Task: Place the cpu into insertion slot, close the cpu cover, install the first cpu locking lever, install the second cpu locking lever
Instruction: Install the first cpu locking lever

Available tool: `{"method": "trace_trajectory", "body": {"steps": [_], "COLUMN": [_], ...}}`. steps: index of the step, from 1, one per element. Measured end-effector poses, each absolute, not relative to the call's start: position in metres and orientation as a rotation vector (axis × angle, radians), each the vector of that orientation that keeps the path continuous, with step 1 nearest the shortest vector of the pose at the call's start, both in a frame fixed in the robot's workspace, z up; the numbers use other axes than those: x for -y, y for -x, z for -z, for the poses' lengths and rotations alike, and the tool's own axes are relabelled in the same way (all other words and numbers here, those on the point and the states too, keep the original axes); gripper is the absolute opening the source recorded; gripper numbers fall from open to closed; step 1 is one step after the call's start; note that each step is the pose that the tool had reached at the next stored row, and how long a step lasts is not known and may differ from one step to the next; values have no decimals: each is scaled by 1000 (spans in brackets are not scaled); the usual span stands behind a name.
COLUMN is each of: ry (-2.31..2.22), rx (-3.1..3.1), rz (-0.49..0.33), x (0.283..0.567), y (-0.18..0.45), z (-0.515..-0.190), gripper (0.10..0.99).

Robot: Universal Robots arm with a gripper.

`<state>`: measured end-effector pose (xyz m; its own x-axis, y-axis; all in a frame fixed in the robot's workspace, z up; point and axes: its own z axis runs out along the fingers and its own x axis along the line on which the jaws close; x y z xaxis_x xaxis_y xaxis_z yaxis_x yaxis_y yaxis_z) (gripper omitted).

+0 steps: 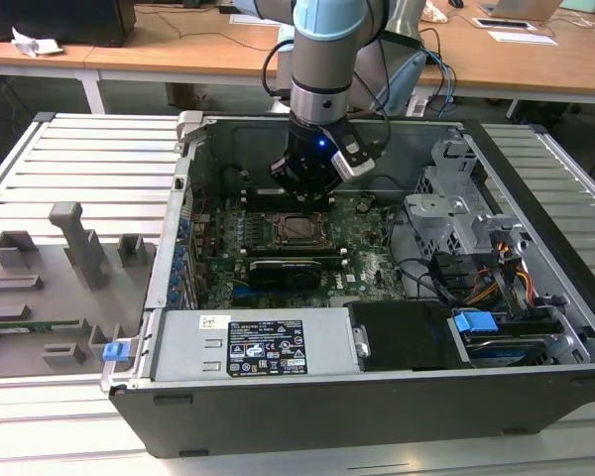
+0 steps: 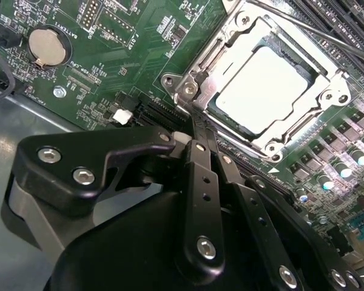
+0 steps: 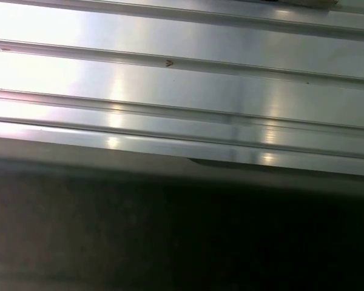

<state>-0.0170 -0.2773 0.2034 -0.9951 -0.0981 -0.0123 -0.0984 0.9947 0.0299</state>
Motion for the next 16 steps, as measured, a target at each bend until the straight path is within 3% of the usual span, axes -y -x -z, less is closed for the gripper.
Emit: {"method": "trace_trajectory", "body": {"steps": [16], "ry": [154], "rx": [-3126], "rz": [-49], "x": [278], "y": [17], "z": [-212], "gripper": [110]}}
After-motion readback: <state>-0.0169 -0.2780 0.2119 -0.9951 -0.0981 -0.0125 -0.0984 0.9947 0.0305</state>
